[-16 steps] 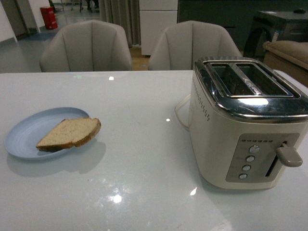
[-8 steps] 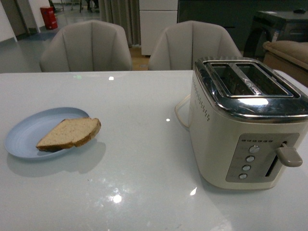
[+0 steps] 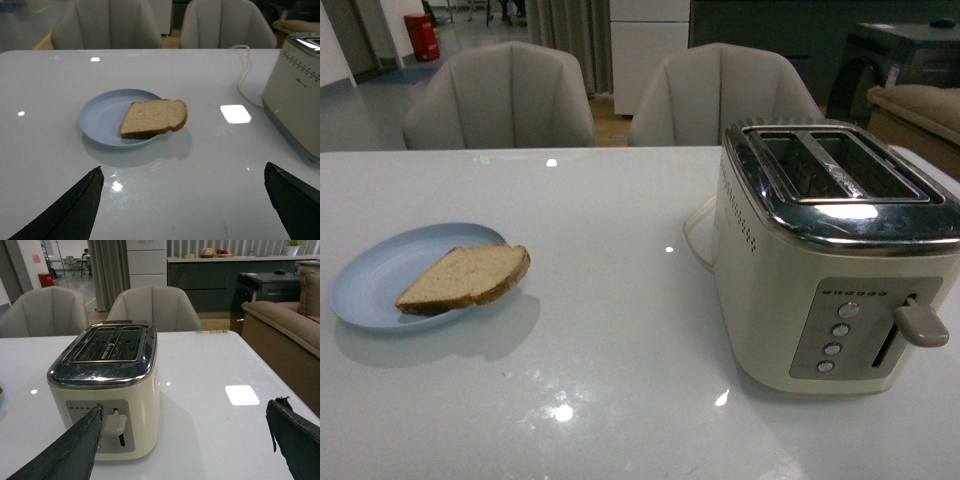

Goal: Left arm holds plate, right arm toasts bread

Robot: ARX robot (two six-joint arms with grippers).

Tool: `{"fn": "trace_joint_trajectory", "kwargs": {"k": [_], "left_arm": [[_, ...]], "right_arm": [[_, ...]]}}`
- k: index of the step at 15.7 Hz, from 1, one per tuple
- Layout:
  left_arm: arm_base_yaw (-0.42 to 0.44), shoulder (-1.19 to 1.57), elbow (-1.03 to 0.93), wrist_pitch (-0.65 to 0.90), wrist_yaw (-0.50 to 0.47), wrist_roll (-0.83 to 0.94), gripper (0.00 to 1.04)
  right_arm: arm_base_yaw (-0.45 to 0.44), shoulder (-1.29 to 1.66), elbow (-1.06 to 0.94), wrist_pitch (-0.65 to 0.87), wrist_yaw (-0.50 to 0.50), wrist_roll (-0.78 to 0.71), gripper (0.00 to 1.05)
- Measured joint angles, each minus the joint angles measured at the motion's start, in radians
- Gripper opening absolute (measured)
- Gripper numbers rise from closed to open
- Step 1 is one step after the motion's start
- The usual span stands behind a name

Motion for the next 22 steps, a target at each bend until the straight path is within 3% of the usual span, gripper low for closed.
{"fn": "trace_joint_trajectory", "kwargs": {"k": [2,4,11,13,14,16,19,22], "left_arm": [[-0.058,0.000,0.033,0.026,-0.012,-0.008,0.98],[-0.058,0.001,0.052,0.036,-0.010,-0.019,0.98],[0.026,0.157,0.039,0.222,0.063,-0.014,0.98],[0.103,0.515,0.051,0.547,0.143,0.030,0.98],[0.116,0.755,0.111,0.720,0.154,0.056,0.98],[0.107,1.148,0.306,0.925,0.167,0.098,0.98],[0.133,1.641,0.609,0.819,0.167,0.149,0.98],[0.205,1.866,0.846,0.712,0.166,0.159,0.98]], "right_arm": [[0.000,0.000,0.000,-0.001,0.000,0.000,0.98],[0.000,0.000,0.000,0.000,0.000,0.000,0.98],[0.000,0.000,0.000,0.000,0.000,0.000,0.98],[0.000,0.000,0.000,-0.001,0.000,0.000,0.98],[0.000,0.000,0.000,-0.001,0.000,0.000,0.98],[0.000,0.000,0.000,-0.001,0.000,0.000,0.98],[0.000,0.000,0.000,0.000,0.000,0.000,0.98],[0.000,0.000,0.000,-0.001,0.000,0.000,0.98]]}}
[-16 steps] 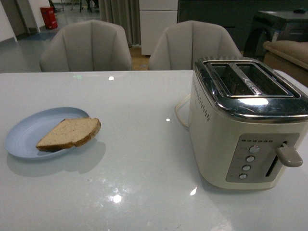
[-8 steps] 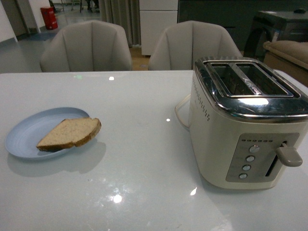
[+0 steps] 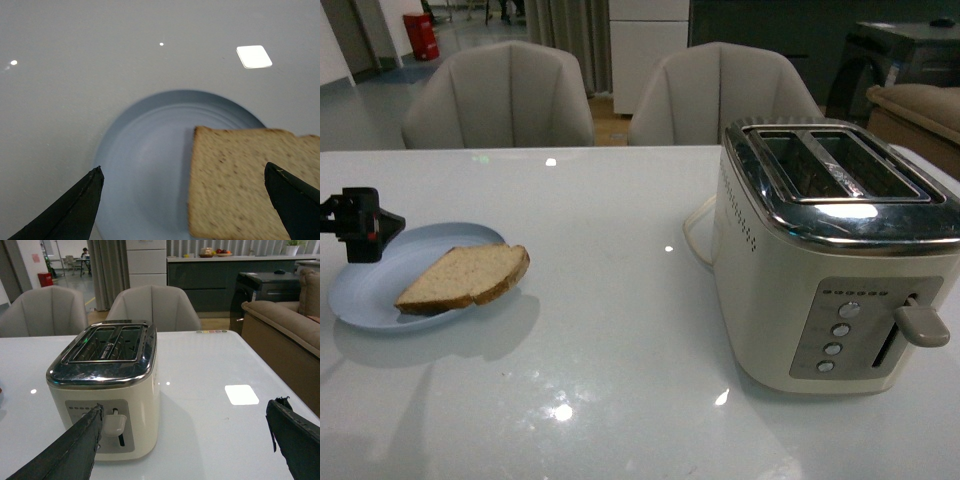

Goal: Left arm holds plate, right arm toasts bread

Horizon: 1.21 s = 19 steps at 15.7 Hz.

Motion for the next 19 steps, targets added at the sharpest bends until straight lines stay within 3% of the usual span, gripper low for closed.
{"fn": "trace_joint_trajectory", "kwargs": {"k": [8,12,19], "left_arm": [[0.077,0.242,0.266,-0.102,0.017,0.000,0.98],[0.116,0.293,0.278,-0.042,0.011,-0.025,0.98],[0.098,0.382,0.281,0.012,0.037,-0.018,0.98]], "right_arm": [[0.000,0.000,0.000,0.000,0.000,0.000,0.98],[0.000,0.000,0.000,0.000,0.000,0.000,0.98],[0.000,0.000,0.000,0.000,0.000,0.000,0.98]]}}
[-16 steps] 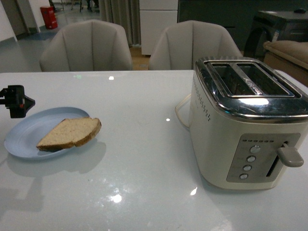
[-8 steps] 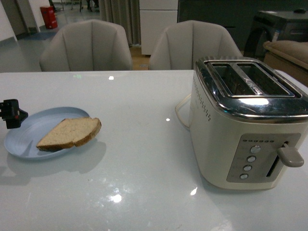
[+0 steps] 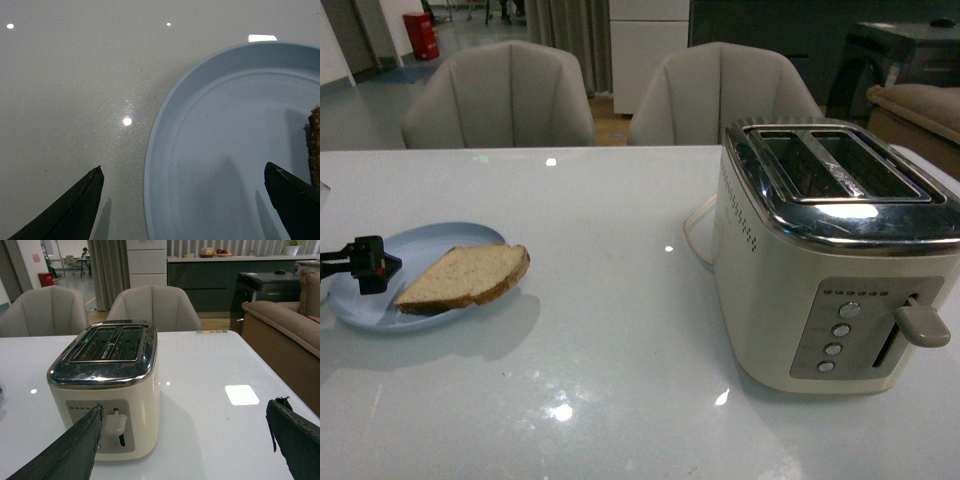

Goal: Left arm holds plate, right arm toasts bread

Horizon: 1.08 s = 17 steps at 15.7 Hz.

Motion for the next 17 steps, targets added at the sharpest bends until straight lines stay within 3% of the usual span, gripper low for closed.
{"fn": "trace_joint_trajectory", "kwargs": {"k": [5,9,13,17], "left_arm": [[-0.003,0.045,0.030,0.010,-0.002,-0.006,0.95],[0.006,0.079,0.062,0.046,-0.031,-0.092,0.47],[0.011,0.084,0.061,0.094,-0.019,-0.181,0.06],[0.002,0.078,0.029,0.129,-0.021,-0.270,0.03]], "right_arm": [[0.000,0.000,0.000,0.000,0.000,0.000,0.98],[0.000,0.000,0.000,0.000,0.000,0.000,0.98],[0.000,0.000,0.000,0.000,0.000,0.000,0.98],[0.000,0.000,0.000,0.000,0.000,0.000,0.98]]}}
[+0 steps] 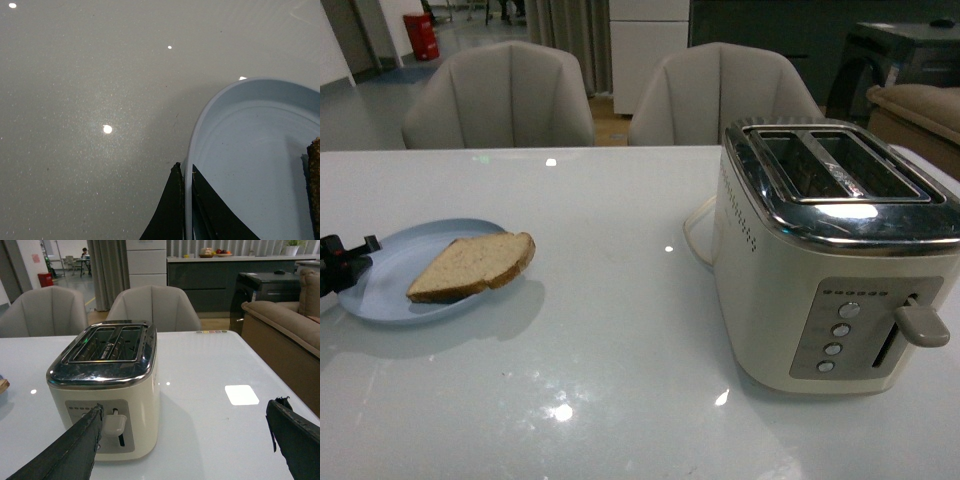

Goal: Left arm holds plate, right arm toasts bread

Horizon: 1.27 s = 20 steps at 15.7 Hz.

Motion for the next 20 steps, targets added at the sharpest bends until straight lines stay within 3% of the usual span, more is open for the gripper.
{"fn": "trace_joint_trajectory", "kwargs": {"k": [3,12,20], "left_arm": [[-0.013,-0.039,-0.075,0.024,-0.010,-0.048,0.03],[-0.119,-0.332,-0.271,-0.098,-0.019,-0.132,0.03],[-0.233,-0.790,-0.408,-0.362,-0.038,-0.215,0.03]], "right_arm": [[0.000,0.000,0.000,0.000,0.000,0.000,0.98],[0.000,0.000,0.000,0.000,0.000,0.000,0.98],[0.000,0.000,0.000,0.000,0.000,0.000,0.98]]}}
